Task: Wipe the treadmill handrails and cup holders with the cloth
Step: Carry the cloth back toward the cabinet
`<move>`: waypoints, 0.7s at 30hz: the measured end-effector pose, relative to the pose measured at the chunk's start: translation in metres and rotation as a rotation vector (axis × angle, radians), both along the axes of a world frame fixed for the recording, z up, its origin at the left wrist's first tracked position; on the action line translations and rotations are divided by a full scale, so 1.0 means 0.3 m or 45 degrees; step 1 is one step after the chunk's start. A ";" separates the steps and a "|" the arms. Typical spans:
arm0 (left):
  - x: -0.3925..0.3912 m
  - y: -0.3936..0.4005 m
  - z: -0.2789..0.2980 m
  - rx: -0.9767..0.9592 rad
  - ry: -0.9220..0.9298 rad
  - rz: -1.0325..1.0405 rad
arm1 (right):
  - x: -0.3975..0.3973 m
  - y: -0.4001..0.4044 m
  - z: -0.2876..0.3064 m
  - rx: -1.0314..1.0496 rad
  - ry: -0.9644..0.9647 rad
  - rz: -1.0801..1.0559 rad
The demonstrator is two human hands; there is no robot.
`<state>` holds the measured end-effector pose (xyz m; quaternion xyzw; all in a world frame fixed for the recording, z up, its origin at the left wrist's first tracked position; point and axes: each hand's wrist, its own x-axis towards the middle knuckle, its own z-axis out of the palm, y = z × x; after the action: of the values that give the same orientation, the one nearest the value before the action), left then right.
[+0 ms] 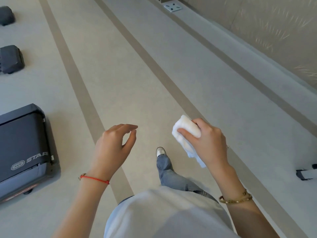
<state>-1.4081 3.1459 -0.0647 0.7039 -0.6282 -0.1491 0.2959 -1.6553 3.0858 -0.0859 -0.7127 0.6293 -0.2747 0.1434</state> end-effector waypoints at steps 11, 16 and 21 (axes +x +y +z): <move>0.245 -0.835 0.085 -0.052 -0.039 0.203 | 0.272 -0.951 0.090 -0.020 0.011 0.181; 0.368 -1.116 0.079 -0.029 -0.043 0.269 | 0.396 -1.262 0.056 0.010 0.015 0.244; 0.522 -1.420 0.016 -0.007 -0.034 0.253 | 0.552 -1.570 -0.001 0.127 0.012 0.228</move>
<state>-1.2515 2.7198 -0.0599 0.7638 -0.5597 -0.1081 0.3027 -1.4898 2.6147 -0.0861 -0.7594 0.5767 -0.2257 0.1997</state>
